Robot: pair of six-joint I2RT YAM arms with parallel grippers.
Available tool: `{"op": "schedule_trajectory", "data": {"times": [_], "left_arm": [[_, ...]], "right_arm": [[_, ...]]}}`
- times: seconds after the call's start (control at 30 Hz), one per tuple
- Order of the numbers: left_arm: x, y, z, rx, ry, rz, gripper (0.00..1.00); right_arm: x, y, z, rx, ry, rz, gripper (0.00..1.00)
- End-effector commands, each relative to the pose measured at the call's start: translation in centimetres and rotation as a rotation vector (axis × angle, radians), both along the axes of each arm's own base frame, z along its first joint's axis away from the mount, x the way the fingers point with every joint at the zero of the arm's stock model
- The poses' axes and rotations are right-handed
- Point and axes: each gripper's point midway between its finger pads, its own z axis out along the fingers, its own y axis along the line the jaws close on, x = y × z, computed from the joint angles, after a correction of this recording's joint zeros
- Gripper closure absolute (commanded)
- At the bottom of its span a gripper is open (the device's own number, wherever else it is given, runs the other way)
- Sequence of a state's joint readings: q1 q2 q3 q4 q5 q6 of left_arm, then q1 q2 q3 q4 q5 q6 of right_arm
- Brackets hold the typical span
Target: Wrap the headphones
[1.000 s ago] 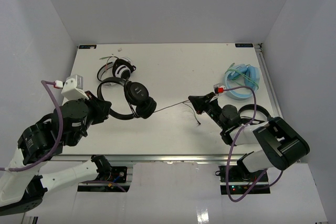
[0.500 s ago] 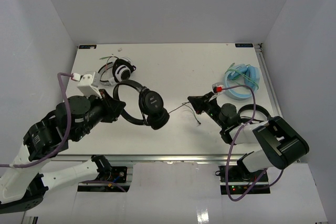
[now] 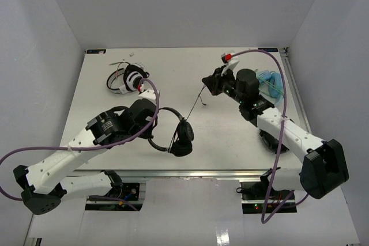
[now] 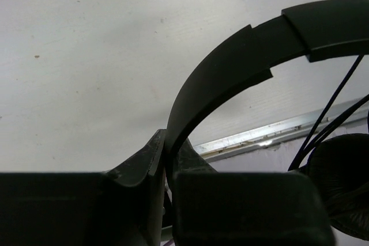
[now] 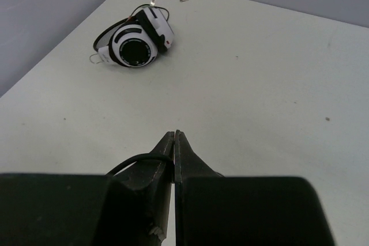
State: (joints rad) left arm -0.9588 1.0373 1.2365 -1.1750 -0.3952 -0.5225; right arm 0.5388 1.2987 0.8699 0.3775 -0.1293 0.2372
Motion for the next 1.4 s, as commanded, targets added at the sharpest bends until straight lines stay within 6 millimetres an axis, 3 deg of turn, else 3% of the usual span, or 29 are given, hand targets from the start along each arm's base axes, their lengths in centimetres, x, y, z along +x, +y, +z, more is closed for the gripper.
{"op": "schedule_trajectory", "data": {"times": [0.0, 0.2, 0.4, 0.7, 1.07, 1.37], "left_arm": [[1.6, 0.6, -0.3, 0.079, -0.060, 0.032, 1.00], [3.3, -0.7, -2.1, 0.164, -0.030, 0.072, 1.00], [4.2, -1.5, -3.7, 0.195, -0.025, 0.087, 1.00], [5.5, -1.9, -5.9, 0.270, -0.014, 0.164, 1.00], [6.8, -1.9, -4.7, 0.200, -0.030, 0.316, 1.00], [7.0, -0.9, -3.7, 0.152, -0.053, 0.398, 1.00]], "right_arm": [[-2.2, 0.4, 2.0, -0.146, 0.070, 0.129, 0.92], [-5.4, 1.0, 3.8, -0.171, 0.036, 0.211, 0.92], [-7.3, 1.1, 5.0, -0.159, 0.014, 0.259, 0.92], [-12.6, 3.7, 5.8, -0.123, 0.002, 0.418, 0.92], [-20.5, 6.2, 5.1, -0.041, 0.058, 0.611, 0.92], [-24.2, 7.8, 3.8, -0.029, 0.075, 0.699, 0.92]]}}
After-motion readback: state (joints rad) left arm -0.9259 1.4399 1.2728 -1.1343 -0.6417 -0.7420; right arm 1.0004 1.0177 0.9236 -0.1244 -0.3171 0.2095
